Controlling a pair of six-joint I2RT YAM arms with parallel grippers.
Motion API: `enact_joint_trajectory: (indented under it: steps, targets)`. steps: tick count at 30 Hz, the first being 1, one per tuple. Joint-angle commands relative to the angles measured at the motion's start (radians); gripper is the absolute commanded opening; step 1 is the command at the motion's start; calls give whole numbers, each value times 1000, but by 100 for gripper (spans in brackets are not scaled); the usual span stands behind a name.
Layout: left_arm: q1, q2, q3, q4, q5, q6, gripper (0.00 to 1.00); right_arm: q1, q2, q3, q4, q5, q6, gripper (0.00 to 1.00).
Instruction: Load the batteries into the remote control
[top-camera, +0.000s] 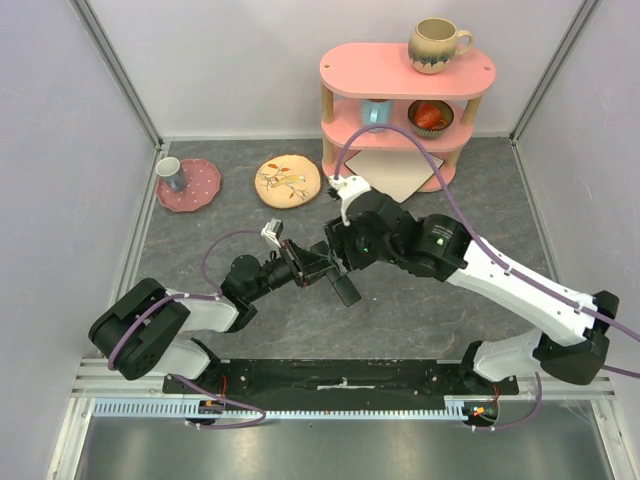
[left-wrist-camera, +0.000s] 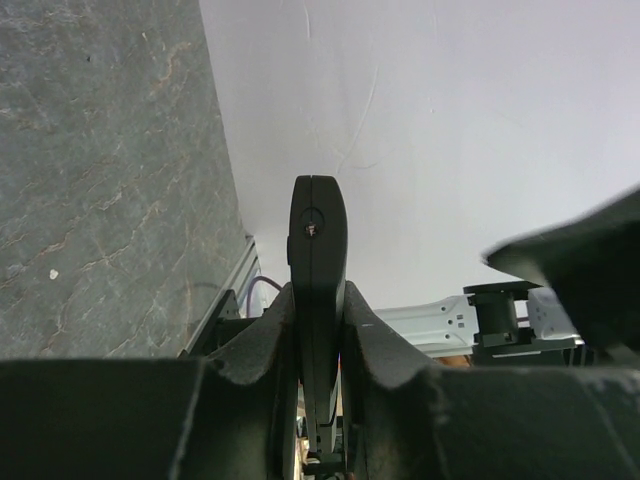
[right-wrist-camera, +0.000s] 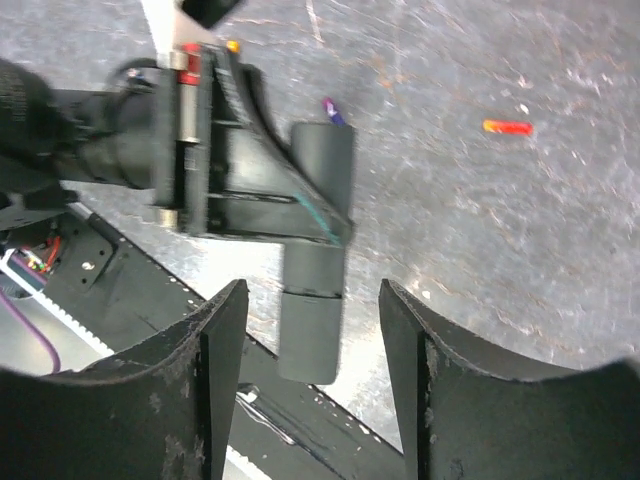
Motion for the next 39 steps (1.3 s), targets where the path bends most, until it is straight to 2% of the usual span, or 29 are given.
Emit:
enact_joint_trajectory:
  steps: [1, 3, 8, 15, 24, 39]
  targets:
    - [-3, 6, 17, 109, 19, -43, 2, -77, -86, -135, 65, -38, 53, 65]
    - [0, 6, 16, 109, 21, -46, 2, -94, -127, -204, 111, -81, 68, 66]
    - [6, -7, 14, 77, 19, -45, 2, -91, -136, -253, 127, -131, 55, 74]
    - [7, -22, 39, -16, 19, -17, 2, -62, -74, -169, 37, -97, -7, 82]
    - [17, -36, 68, -75, 21, 4, 2, -1, -1, -150, -28, -100, -30, 81]
    - [23, -53, 74, -72, 29, 6, 2, 10, 28, -173, -49, -107, -41, 76]
